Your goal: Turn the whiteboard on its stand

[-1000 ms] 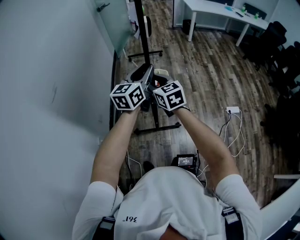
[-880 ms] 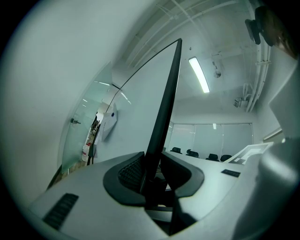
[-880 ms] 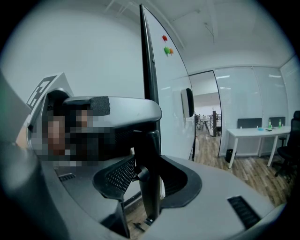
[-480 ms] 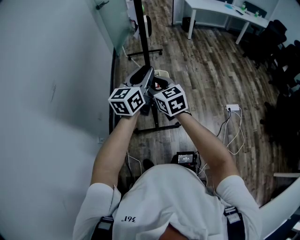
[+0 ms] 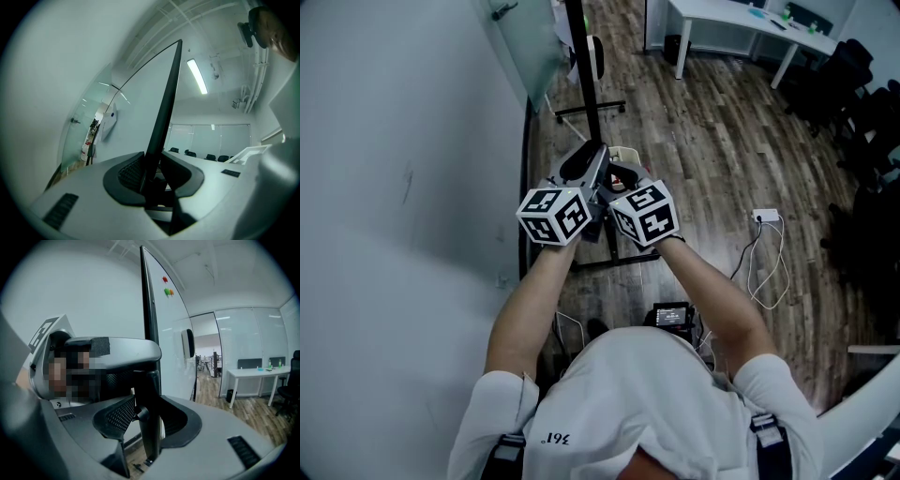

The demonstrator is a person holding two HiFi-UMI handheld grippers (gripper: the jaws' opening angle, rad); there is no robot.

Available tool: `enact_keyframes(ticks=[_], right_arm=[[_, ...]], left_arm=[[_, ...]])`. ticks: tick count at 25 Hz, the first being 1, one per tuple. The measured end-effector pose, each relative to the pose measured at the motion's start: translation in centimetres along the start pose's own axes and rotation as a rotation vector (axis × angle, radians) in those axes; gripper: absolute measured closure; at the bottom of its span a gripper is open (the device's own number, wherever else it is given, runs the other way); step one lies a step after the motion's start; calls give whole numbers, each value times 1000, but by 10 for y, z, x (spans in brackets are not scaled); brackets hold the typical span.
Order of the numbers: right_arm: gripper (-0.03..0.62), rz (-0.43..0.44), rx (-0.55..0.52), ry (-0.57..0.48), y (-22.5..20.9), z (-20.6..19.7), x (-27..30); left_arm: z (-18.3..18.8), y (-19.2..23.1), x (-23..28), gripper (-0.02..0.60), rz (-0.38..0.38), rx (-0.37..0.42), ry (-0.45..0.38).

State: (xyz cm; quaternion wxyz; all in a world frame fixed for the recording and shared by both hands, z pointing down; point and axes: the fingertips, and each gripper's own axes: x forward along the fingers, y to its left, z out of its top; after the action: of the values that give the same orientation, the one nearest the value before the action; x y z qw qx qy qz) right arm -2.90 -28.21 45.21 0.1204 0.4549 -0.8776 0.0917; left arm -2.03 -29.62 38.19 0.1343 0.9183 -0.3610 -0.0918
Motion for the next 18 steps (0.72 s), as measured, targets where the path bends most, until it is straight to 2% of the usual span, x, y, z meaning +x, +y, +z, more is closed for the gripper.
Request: enact_keyframes(ticks=[18], right_arm=[[416, 6, -1, -13, 22, -7, -21]], left_arm=[[-4, -17, -25, 468, -3, -2, -8]])
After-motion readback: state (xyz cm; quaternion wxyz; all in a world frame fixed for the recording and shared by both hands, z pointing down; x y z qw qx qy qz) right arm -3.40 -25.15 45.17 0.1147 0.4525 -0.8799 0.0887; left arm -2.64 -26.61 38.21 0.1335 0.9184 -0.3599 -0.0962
